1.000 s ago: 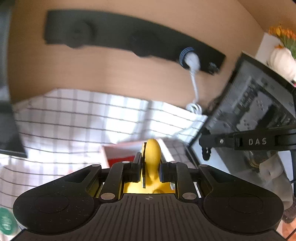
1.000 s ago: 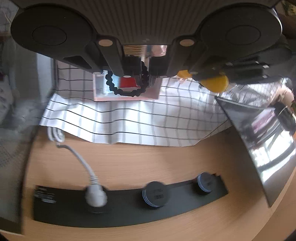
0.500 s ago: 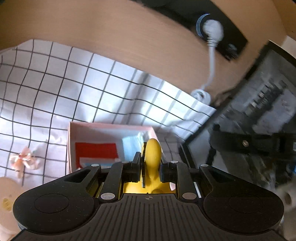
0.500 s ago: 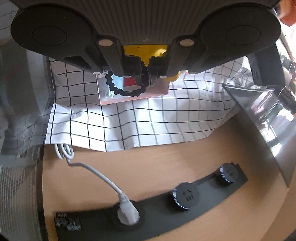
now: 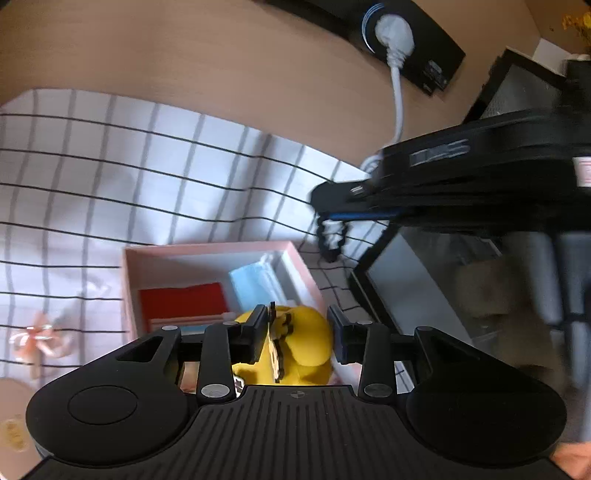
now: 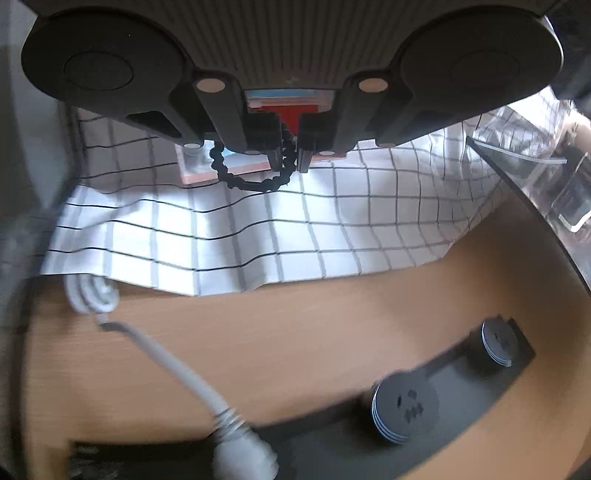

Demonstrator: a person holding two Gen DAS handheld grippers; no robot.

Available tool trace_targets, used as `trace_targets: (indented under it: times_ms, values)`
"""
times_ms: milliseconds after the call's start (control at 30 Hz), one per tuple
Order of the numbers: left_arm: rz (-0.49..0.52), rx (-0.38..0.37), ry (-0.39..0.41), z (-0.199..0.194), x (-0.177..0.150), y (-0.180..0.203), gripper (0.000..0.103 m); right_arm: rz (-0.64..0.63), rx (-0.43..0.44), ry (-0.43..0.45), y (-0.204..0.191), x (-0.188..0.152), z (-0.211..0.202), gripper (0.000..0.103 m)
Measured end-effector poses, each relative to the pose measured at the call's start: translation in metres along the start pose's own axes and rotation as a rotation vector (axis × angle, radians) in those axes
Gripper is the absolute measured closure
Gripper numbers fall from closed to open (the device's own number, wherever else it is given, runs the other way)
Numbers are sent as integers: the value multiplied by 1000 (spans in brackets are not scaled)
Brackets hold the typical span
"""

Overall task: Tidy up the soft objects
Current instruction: 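Carry the duck and hair tie over the pink box and open both tools, then move both tools back to the items on the table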

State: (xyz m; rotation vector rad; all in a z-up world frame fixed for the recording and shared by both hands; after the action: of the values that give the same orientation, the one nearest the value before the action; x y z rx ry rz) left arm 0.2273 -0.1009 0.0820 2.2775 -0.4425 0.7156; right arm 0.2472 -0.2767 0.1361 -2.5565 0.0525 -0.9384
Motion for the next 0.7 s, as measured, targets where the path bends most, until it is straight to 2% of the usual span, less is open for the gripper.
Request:
trace_targets:
  times_ms: [33, 67, 100, 200, 333, 467, 567, 700]
  values:
    - [-6, -1, 20, -6, 2, -3, 65, -4, 7, -13, -2, 1, 8, 88]
    - [-14, -4, 31, -9, 4, -6, 65, -6, 4, -29, -3, 1, 15, 79]
    - [-24, -7, 30, -10, 4, -9, 65, -6, -5, -41, -3, 1, 22, 74]
    - [-68, -21, 8, -9, 5, -17, 65, -9, -13, -49, -5, 2, 25, 72]
    - [-140, -28, 117, -34, 16, -23, 65, -18, -26, -29, -6, 4, 13, 59]
    - [-108, -22, 229, -87, 23, -27, 65, -30, -25, -14, -11, 1, -2, 56]
    - [-79, 74, 316, -134, 17, -50, 65, -65, -9, 0, -25, -8, -17, 53]
    - [-167, 247, 404, -194, -14, -108, 65, -167, 17, 31, -58, -26, -35, 46]
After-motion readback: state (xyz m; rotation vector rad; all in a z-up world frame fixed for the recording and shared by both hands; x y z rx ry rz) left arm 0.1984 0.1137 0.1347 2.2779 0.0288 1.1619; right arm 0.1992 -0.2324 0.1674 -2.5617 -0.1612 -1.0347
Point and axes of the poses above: each gripper's, at about its wrist camera, not at the fingertips, and z roughly the way its jaws point, y to its right, x to its top, the point moved 7 cm from there along z, roughly the way its jaws point, and after that the axes turned 10 degrees about -z, right-handed, at the moved point
